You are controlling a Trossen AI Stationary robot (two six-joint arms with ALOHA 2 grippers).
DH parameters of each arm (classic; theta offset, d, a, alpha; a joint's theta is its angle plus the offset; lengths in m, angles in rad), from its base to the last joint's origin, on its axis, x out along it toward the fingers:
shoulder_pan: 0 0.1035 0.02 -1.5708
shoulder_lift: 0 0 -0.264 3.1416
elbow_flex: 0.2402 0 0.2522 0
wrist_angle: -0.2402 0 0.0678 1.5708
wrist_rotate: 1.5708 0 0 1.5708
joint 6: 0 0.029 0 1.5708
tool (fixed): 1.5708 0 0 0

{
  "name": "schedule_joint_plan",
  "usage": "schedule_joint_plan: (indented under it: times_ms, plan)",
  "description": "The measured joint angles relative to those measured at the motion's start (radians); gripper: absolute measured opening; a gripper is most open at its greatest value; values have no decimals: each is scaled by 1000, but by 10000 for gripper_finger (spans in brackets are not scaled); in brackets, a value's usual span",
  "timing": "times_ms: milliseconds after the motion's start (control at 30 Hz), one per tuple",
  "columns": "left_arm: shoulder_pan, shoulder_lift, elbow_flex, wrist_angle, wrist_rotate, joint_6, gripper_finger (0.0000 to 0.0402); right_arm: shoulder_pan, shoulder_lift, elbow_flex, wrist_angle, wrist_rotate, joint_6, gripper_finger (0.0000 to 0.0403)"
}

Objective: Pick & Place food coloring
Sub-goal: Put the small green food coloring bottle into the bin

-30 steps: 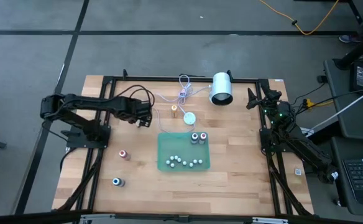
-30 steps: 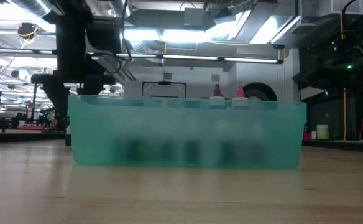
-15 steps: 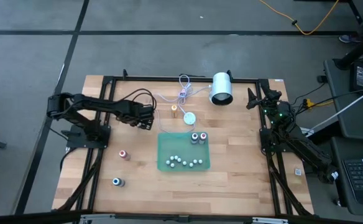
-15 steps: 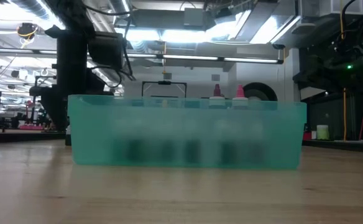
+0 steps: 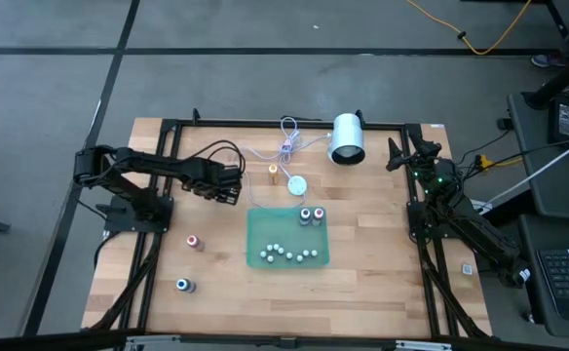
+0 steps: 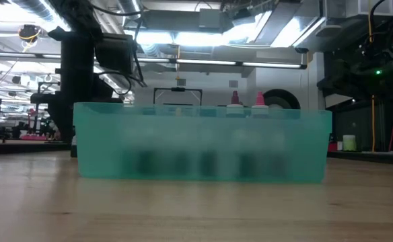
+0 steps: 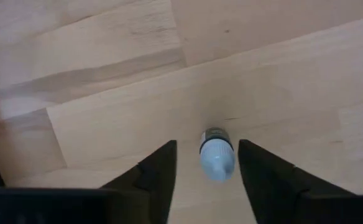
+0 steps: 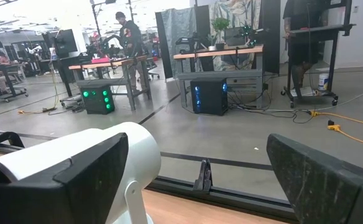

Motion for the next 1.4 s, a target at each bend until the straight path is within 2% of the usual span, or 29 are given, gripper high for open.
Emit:
schedule_joint_plan:
  times_ms: [267, 400, 533, 867, 1167, 1400]
  plan:
    - [-7, 0, 8, -2, 31, 48, 80, 0, 0, 0, 0, 0, 0, 384]
    - [-24, -1, 37, -1, 26, 82, 55, 0, 0, 0, 0, 0, 0, 384]
    - [-44, -18, 70, -9, 20, 112, 59, 0, 0, 0, 0, 0, 0, 384]
    - [-163, -48, 259, -200, -5, 213, 63, 0, 0, 0, 0, 0, 0, 384]
    - [-322, -34, 432, -262, 67, 321, 63, 0, 0, 0, 0, 0, 0, 384]
    - [-430, 55, 543, -276, 115, 392, 63, 0, 0, 0, 0, 0, 0, 384]
